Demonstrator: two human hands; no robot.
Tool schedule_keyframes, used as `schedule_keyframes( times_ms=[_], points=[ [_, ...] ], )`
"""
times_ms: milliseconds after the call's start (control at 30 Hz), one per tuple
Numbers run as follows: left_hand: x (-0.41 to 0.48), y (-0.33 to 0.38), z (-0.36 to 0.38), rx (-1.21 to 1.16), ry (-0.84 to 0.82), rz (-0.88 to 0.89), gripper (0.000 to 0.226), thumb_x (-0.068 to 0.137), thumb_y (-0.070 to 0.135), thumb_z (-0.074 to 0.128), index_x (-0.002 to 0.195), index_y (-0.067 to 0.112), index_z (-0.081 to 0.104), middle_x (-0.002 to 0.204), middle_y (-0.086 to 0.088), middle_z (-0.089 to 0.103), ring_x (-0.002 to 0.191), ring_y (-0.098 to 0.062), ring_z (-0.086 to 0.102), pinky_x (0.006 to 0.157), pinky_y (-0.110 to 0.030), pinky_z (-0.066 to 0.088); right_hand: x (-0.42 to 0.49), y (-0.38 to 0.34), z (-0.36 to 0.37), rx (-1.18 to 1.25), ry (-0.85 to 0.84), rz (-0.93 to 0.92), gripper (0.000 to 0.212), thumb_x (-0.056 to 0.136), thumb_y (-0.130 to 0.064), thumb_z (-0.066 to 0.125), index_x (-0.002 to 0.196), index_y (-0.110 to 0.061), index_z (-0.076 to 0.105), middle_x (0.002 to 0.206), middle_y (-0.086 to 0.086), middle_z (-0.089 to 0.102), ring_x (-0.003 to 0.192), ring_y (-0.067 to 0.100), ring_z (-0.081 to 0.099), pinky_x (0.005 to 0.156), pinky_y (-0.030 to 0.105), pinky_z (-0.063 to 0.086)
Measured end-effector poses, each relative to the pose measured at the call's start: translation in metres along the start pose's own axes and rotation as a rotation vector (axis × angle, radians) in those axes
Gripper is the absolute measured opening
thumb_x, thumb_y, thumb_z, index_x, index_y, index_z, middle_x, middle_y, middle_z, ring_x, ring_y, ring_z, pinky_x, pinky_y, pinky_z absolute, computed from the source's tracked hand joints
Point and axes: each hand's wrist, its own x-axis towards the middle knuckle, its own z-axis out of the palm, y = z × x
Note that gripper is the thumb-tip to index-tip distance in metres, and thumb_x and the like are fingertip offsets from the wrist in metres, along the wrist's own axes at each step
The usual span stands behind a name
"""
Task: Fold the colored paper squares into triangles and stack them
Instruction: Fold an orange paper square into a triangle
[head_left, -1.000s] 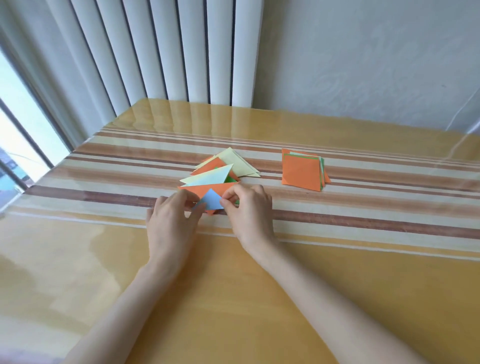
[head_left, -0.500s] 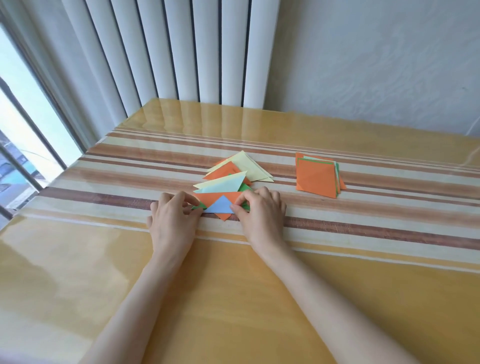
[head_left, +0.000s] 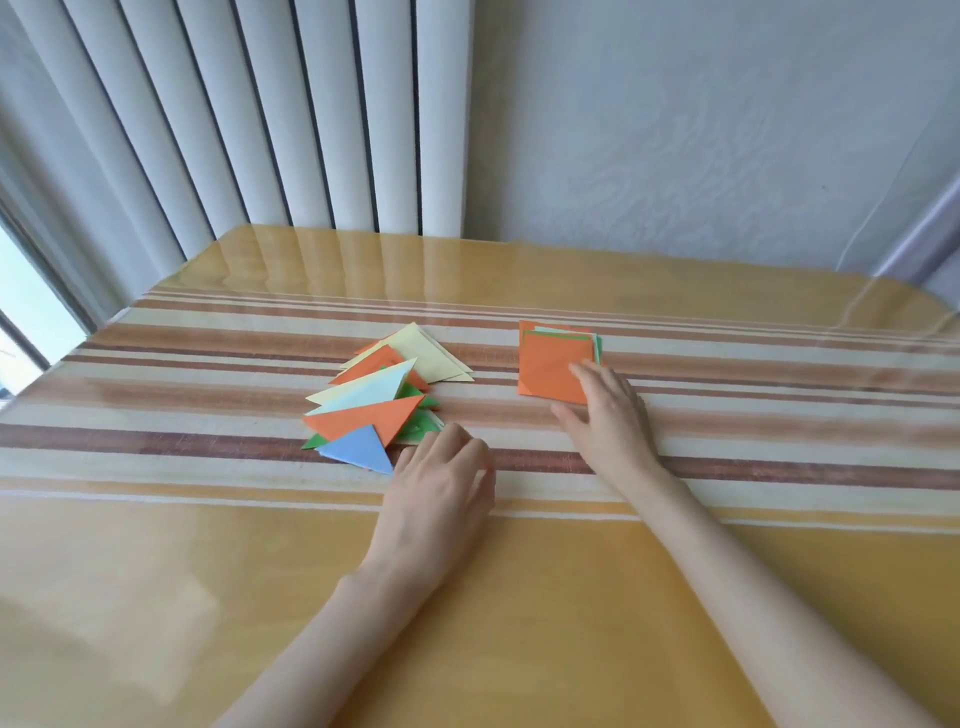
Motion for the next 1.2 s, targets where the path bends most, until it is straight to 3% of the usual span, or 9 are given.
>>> schedule_keyframes(
  times_ms=[67,200,300,367,600,700,867,1033,1200],
  points=[
    [-0.001,-0.001,0.01,-0.011,-0.047,0.027,0.022,0.087,0.03,0.042,0.082,0.016,0.058,0.083,0.002,0.051,0.076,-0.024,0.054,0.063,-0.039,0.048,0.01,0.007,-0.002,-0.027,-0.061,-0.027,0.055,0.096,-0.036,0.054,0.144,-0.013,0.04,0.149,0.004,0.04,0.141,0.021,0.028,0.114,0.036,0.017],
    [-0.001,-0.005,0.012,-0.058,-0.075,0.022,0.022,0.087,0.032,0.042,0.085,0.018,0.059,0.086,0.005,0.051,0.078,-0.02,0.053,0.065,-0.04,0.049,0.014,0.01,0.004,-0.151,-0.02,-0.132,0.04,0.097,-0.035,0.052,0.131,-0.014,0.057,0.137,0.005,0.056,0.13,0.019,0.047,0.114,0.039,0.015],
    [-0.001,-0.004,0.01,-0.07,-0.078,0.013,0.023,0.087,0.033,0.042,0.086,0.018,0.059,0.087,0.004,0.052,0.079,-0.021,0.053,0.067,-0.04,0.049,0.01,0.012,0.011,-0.18,0.169,-0.27,0.023,0.094,-0.025,0.057,0.097,-0.007,0.071,0.096,0.01,0.073,0.091,0.028,0.067,0.107,0.047,0.032],
    [-0.001,-0.004,0.009,-0.093,-0.072,0.013,0.024,0.087,0.033,0.041,0.087,0.018,0.06,0.088,0.004,0.053,0.08,-0.022,0.055,0.068,-0.04,0.049,0.008,0.013,0.011,-0.183,0.323,-0.332,0.032,0.094,-0.026,0.049,0.073,-0.007,0.066,0.066,0.005,0.067,0.064,0.027,0.063,0.094,0.046,0.045],
    [-0.002,0.0,0.003,-0.26,0.068,-0.054,0.017,0.091,0.03,0.05,0.093,0.016,0.06,0.095,0.009,0.053,0.087,-0.008,0.056,0.078,-0.027,0.046,-0.013,-0.009,-0.025,-0.009,0.724,-0.403,0.041,0.102,-0.023,0.041,0.071,-0.005,0.062,0.065,0.003,0.06,0.067,0.022,0.051,0.069,0.035,0.035],
    [-0.001,0.008,-0.008,-0.4,0.193,-0.197,0.022,0.095,0.038,0.055,0.105,0.019,0.054,0.104,0.007,0.052,0.096,0.001,0.051,0.08,-0.007,0.037,-0.034,-0.026,-0.048,0.355,0.586,-0.153,0.039,0.101,-0.024,0.042,0.068,-0.007,0.053,0.059,-0.003,0.042,0.059,0.015,0.034,0.06,0.034,0.029],
    [0.004,0.025,-0.022,-0.69,0.174,-0.441,0.053,0.082,0.051,0.05,0.123,0.017,0.045,0.113,0.005,0.059,0.095,0.002,0.061,0.079,-0.01,0.045,-0.074,-0.029,-0.054,0.724,0.216,0.116,0.042,0.101,-0.021,0.046,0.064,-0.002,0.038,0.06,-0.005,0.026,0.057,0.009,0.023,0.057,0.033,0.019],
    [-0.008,0.035,-0.014,-0.956,0.13,-0.595,0.022,0.1,0.028,0.045,0.119,0.017,0.046,0.098,-0.006,0.067,0.079,-0.014,0.068,0.07,-0.027,0.054,-0.105,-0.021,-0.043,0.598,0.111,0.158,0.046,0.098,-0.018,0.05,0.056,-0.016,0.031,0.046,-0.01,0.026,0.048,0.007,0.023,0.049,0.026,0.017],
    [-0.023,0.021,-0.001,-0.541,0.037,-0.408,0.026,0.095,0.001,0.047,0.117,0.015,0.053,0.122,0.001,0.056,0.109,-0.013,0.057,0.092,-0.029,0.047,-0.11,-0.006,-0.038,0.172,0.087,0.035,0.032,0.095,-0.018,0.055,0.065,-0.008,0.059,0.06,0.0,0.053,0.074,0.025,0.046,0.065,0.039,0.04]
  ],
)
